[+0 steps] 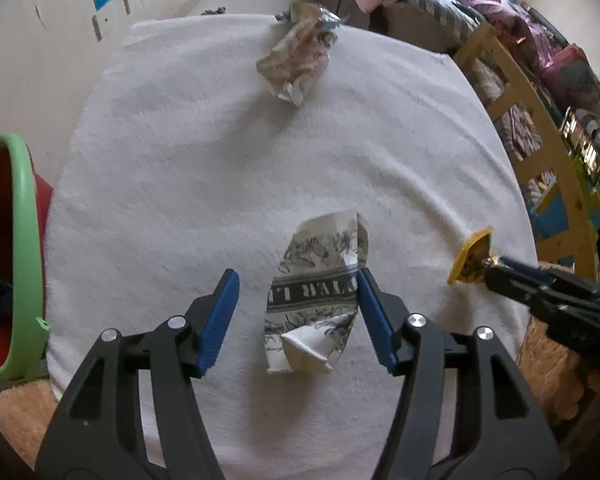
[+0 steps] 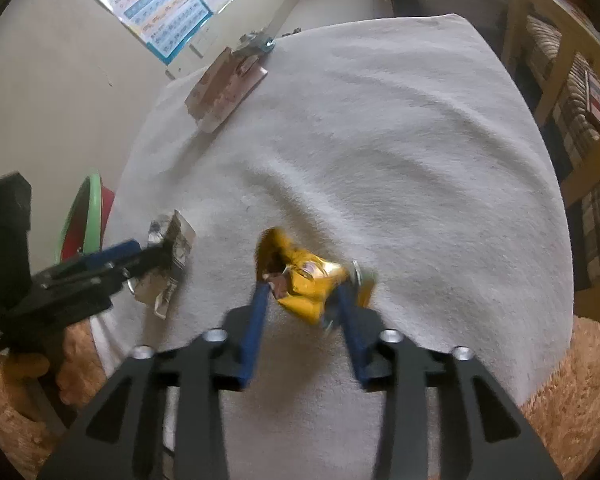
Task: Collect trash
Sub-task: 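Carry the paper cup and yellow wrapper over the bucket with both tools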
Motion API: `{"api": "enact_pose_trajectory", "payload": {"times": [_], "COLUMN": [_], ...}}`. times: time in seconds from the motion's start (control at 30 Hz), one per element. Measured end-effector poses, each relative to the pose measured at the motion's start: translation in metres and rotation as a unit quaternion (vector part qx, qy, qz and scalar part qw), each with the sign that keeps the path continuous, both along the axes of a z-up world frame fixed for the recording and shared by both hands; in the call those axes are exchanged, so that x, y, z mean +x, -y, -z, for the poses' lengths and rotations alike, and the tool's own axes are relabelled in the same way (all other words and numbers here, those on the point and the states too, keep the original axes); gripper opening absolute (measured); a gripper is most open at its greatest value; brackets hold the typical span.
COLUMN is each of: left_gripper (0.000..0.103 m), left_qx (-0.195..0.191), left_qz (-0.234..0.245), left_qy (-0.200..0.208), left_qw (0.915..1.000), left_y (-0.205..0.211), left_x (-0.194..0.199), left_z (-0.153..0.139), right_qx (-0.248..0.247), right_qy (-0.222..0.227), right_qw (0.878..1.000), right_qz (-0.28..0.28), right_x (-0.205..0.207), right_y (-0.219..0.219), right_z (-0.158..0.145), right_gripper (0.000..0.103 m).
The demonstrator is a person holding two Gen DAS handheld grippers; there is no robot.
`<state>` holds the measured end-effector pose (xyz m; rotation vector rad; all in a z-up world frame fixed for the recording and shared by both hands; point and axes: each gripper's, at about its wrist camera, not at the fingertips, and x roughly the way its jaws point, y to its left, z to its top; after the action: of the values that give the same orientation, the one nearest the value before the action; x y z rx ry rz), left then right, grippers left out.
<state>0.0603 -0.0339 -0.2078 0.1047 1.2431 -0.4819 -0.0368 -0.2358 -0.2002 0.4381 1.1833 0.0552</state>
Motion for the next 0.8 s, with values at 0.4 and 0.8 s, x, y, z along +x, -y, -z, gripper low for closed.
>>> {"api": "enact_pose_trajectory", "payload": {"times": [0.4,0.8], "left_gripper": [0.058,0.045], "left_qx": [0.003,-0.012], "left_qz": [0.014,-0.004], "left_qy": [-0.020,-0.013], "left_qw": [0.9997,0.9998], "left_y": [0.010,0.001], "left_x": [-0.011,-0.012], "left_z": [0.015,0.008], "right_qx": [0.018,0.011], "right_qy": [-0.005,-0.007], "right_qw": [1.000,1.000], "right_qz": [0.025,0.021], "right_x": [0.010,0.011], "right_y": [0.008,0.004], "right_z": [0.009,0.010], "right_gripper": [0.060,0.031]}}
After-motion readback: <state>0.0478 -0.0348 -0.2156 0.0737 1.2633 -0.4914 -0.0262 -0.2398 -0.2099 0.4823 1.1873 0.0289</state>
